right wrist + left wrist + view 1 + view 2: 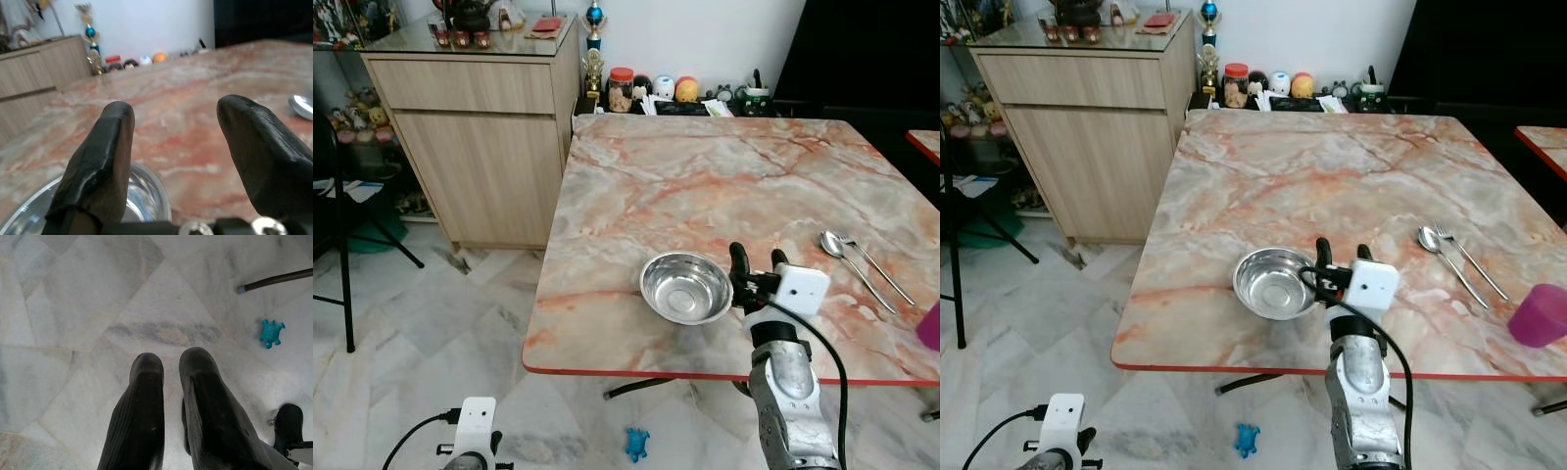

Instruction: Setting the table

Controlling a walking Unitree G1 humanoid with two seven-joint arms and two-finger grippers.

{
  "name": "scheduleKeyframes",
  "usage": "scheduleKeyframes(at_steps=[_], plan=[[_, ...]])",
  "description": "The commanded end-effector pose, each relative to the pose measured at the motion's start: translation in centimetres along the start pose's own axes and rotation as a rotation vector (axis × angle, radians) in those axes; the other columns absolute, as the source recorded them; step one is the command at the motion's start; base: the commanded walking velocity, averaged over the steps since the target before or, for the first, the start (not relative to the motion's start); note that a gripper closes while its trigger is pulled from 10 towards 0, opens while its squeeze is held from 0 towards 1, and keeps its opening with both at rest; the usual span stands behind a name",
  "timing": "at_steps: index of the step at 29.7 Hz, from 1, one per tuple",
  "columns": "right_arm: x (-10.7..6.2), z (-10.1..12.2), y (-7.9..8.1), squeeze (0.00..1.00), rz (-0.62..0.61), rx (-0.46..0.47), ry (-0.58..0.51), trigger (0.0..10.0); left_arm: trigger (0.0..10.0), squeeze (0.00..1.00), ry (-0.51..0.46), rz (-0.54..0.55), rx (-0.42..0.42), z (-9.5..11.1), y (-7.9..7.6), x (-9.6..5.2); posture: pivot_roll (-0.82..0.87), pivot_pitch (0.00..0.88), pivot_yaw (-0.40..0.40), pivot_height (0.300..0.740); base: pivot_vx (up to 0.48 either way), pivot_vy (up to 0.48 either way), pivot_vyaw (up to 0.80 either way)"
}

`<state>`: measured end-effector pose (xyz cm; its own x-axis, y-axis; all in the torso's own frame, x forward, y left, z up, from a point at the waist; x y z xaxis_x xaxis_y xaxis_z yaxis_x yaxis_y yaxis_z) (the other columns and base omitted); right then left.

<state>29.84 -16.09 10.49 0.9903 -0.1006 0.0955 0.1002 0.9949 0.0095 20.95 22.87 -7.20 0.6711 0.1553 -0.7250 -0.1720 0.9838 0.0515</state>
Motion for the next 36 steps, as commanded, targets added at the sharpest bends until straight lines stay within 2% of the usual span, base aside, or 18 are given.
scheduleKeyframes(at_steps=[1,2,3,4,8,9,13,16,22,27,36], plan=[[0.3,-0.3,-0.1,0.84,-0.001,0.021,0.033,10.0,10.0,0.0,0.01,0.002,0.0,-0.3,0.1,0.0,0.1,0.0,-0.04,0.74,0.0,0.0,0.0],[0.4,-0.5,0.0,0.88,0.002,0.022,0.046,10.0,10.0,0.0,0.01,0.002,0.0,-0.2,0.1,0.0,0.1,0.0,-0.04,0.74,0.0,0.0,0.0],[0.5,-0.8,0.1,0.78,0.005,0.02,0.066,10.0,10.0,0.0,0.01,0.001,0.0,-0.2,0.1,0.0,0.11,0.0,-0.041,0.74,0.0,0.0,0.0],[0.6,-1.0,0.2,0.0,0.009,0.014,0.083,10.0,10.0,0.0,0.01,0.001,0.0,-0.2,0.1,0.0,0.11,0.0,-0.041,0.74,0.0,0.0,0.0],[0.7,-1.8,0.5,0.0,0.031,0.003,0.142,10.0,10.0,0.0,0.01,0.002,0.0,-0.2,0.1,0.0,0.11,0.0,-0.04,0.74,0.0,0.0,0.0],[0.7,-2.4,0.7,0.0,0.052,-0.027,0.177,10.0,10.0,0.0,0.011,0.002,0.001,-0.3,0.1,0.0,0.1,0.0,-0.041,0.74,0.0,0.0,0.0],[0.5,-3.4,0.8,0.0,0.055,-0.024,0.218,10.0,10.0,0.0,0.012,0.003,0.001,-0.3,0.1,-0.1,0.11,0.0,-0.042,0.74,0.0,0.0,0.0],[0.4,-3.6,0.8,0.0,0.044,0.042,0.243,10.0,10.0,0.0,0.012,0.003,0.001,-0.3,0.1,-0.1,0.11,0.0,-0.04,0.74,0.0,0.0,0.0],[0.4,-3.7,0.4,0.0,0.028,0.075,0.251,10.0,10.0,0.0,0.014,0.003,0.002,-0.4,0.1,-0.1,0.11,0.0,-0.04,0.74,0.0,0.0,0.0],[0.3,-4.0,0.3,0.0,0.017,0.148,0.272,10.0,10.0,0.0,0.015,0.004,0.004,-0.4,0.1,-0.1,0.11,0.0,-0.04,0.74,0.0,0.0,0.0],[0.1,-4.4,1.1,0.0,0.065,0.212,0.304,10.0,10.0,0.0,0.015,0.006,0.004,-0.4,0.2,-0.1,0.11,0.0,-0.042,0.74,0.0,0.0,0.0]])
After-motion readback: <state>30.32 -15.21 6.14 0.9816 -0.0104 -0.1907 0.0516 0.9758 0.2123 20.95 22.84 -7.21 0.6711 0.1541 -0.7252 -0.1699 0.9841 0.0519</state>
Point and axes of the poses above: a point about 5 cm out from each wrist's last joint towards the gripper, its own x axis pointing out of the wrist towards the gripper, its own z axis along the axis of the wrist's last joint, y = z × x, the point moved 1 cm from there along x, pointing out of the wrist towards the gripper, and after that the axes turned 8 degrees about -x, right-handed, at the moved point
